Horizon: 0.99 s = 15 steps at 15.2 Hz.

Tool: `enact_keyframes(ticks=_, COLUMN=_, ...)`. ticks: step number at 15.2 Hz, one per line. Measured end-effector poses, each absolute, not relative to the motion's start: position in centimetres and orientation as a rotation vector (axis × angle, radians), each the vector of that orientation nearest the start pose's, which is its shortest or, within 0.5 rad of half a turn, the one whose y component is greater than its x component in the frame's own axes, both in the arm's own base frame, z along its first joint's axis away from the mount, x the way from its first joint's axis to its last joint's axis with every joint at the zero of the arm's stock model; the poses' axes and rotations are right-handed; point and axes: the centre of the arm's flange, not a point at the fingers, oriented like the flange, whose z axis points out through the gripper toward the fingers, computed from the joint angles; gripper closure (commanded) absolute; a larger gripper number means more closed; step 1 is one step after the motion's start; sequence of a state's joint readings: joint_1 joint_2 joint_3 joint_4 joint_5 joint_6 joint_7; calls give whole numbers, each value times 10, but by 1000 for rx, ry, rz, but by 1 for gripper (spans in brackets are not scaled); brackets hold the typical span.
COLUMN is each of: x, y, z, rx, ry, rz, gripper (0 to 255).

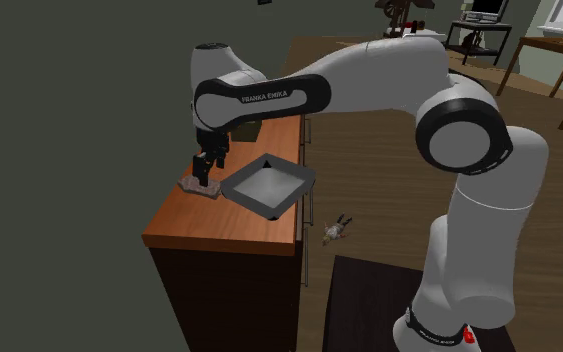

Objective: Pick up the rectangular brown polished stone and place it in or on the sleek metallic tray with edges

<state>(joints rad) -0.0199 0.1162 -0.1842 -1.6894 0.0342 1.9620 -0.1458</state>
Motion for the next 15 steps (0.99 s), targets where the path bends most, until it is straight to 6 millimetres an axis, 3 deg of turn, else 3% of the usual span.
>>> enact_keyframes(ticks=2, x=629, y=-122, z=535, rx=-3149, ry=87, rz=-261, gripper=0)
enact_keyframes(ticks=5, x=639, y=-125, z=526, rx=-3151, ry=78, rz=-267, gripper=0)
enact_keyframes(ticks=11, x=646, y=-125, z=496, rx=-3151, ry=77, rz=-267, gripper=0)
enact_keyframes(ticks=15, x=646, y=-125, z=493, rx=-3151, ry=77, rz=-268, gripper=0)
